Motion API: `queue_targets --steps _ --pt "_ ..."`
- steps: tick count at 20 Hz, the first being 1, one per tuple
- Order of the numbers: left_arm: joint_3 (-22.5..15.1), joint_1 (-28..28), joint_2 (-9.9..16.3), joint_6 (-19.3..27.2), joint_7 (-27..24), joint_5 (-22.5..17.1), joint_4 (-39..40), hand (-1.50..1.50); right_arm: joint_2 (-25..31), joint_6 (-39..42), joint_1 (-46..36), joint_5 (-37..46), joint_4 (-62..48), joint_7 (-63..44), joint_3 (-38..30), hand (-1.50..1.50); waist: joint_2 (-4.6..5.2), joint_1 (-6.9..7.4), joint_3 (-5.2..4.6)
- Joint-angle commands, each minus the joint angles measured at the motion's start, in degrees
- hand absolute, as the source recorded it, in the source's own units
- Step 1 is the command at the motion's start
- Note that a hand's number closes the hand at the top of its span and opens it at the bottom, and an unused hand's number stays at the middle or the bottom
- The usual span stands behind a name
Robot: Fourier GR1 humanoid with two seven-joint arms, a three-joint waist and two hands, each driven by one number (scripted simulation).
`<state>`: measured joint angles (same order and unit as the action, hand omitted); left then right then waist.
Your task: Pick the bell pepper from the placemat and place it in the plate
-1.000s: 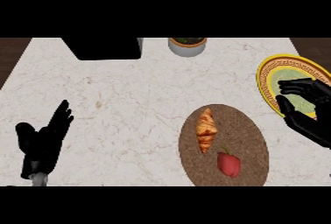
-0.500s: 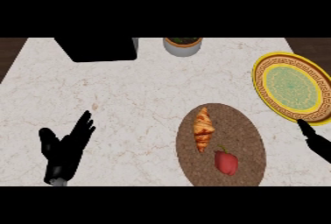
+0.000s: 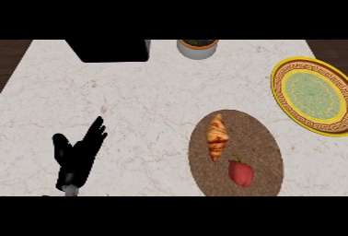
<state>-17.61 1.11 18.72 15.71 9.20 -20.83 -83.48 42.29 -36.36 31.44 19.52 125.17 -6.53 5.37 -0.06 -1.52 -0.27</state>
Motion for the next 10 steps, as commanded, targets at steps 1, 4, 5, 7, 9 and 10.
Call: queue_targets --steps 1,4,5,7,9,10 --pt "-1.04 0.11 -0.78 -1.17 -1.78 0.89 1.18 0.0 6.47 7.38 3.53 6.87 5.07 -12.62 1.04 -1.5 0.4 1.3 -0.17" --pt "-0.24 -0.27 -1.29 -1.03 -2.17 0.91 2.46 0.0 7.22 12.02 4.33 13.01 10.6 -22.3 3.78 -1.5 0.36 1.66 -0.06" --pt "-1.02 -0.77 -1.24 -0.36 0.01 1.45 0.97 0.0 5.61 12.2 4.98 17.51 10.71 -23.72 6.99 -1.5 0.22 1.6 0.05" --pt "-0.2 -0.86 -0.06 -2.68 -0.05 0.33 0.91 0.0 6.21 16.91 1.73 20.28 11.4 -31.24 8.24 -1.5 0.36 2.39 0.03" --pt "0.23 -4.27 -0.91 -2.62 0.49 0.86 3.37 0.0 4.49 19.69 -3.86 23.24 10.97 -37.8 11.98 -1.5 0.5 2.57 0.04" --pt "0.28 -0.38 -0.25 -3.39 -0.4 0.01 0.89 0.0 2.94 19.84 -3.03 26.7 12.06 -39.93 15.3 -1.5 0.22 2.62 0.06"
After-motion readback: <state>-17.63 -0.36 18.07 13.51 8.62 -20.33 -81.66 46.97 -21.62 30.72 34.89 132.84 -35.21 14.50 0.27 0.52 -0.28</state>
